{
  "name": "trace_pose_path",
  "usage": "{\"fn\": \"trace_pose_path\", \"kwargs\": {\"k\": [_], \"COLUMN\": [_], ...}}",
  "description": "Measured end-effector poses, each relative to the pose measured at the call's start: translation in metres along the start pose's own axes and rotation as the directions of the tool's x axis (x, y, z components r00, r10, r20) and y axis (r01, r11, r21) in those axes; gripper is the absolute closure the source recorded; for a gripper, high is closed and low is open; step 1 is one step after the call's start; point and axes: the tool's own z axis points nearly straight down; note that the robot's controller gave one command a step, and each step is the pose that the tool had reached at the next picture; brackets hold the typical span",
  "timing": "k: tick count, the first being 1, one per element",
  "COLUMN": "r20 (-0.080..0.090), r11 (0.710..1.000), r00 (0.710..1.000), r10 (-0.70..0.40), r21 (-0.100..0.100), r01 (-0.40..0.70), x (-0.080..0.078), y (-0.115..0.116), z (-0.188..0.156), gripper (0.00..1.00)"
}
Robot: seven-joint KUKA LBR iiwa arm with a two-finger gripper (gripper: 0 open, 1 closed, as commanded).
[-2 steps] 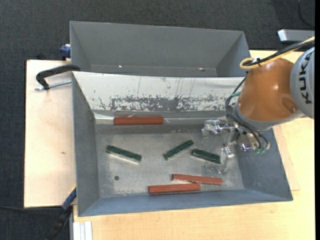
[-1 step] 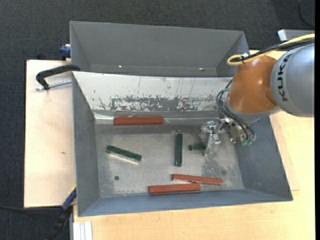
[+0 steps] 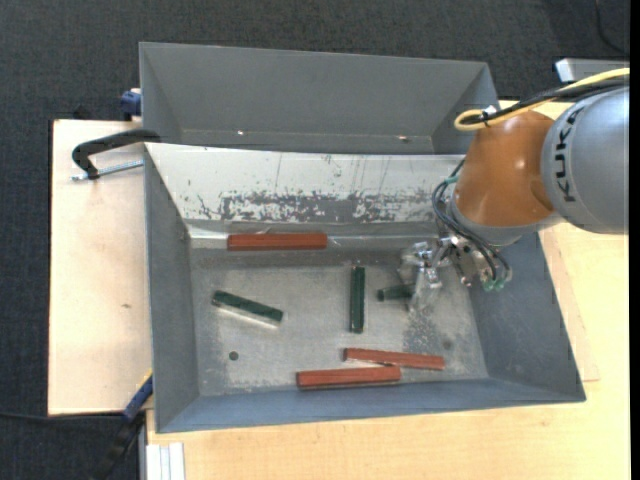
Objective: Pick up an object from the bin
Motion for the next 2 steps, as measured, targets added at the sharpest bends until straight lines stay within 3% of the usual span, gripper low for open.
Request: {"fn": "trace_pose_path", "kwargs": {"k": [2], "r20": [0.000], "r11": [1.000], "r00": [1.000], "r10": [-0.009], "r21": [0.001], "r01": [0.009], "x": [0.008], "y": [-0.012], "z": [-0.171], "gripper": [1.00]}}
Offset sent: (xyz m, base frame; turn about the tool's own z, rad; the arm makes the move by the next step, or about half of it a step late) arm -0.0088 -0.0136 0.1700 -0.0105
